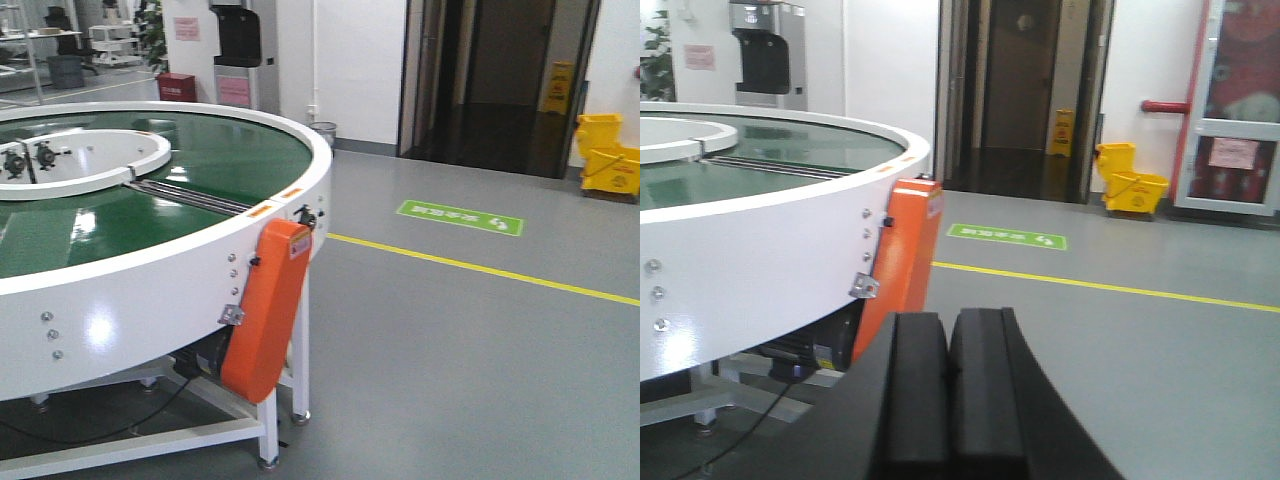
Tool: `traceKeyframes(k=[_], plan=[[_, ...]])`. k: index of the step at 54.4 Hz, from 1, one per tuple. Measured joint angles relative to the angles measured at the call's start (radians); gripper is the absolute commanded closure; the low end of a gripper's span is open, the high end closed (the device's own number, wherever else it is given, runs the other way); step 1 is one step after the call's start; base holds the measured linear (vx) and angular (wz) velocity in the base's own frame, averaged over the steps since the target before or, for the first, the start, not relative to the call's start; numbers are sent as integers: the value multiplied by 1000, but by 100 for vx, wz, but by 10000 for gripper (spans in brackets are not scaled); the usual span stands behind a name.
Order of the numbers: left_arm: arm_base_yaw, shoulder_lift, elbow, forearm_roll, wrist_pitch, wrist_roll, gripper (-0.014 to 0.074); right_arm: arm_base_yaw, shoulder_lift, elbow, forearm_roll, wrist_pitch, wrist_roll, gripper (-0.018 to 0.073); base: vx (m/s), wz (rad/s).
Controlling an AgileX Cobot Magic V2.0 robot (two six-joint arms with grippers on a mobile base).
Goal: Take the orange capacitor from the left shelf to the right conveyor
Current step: 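Drive the base to the round green conveyor holding the capacitor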
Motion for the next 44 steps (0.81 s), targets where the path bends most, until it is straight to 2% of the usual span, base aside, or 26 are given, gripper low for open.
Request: traceKeyframes(k=[22, 44], plan=[[0, 0, 0, 0, 0, 0, 603, 0, 0, 0, 0, 0, 0, 567, 37, 29], [0, 0, 0, 0, 0, 0, 603, 0, 0, 0, 0, 0, 0, 567, 41, 45]])
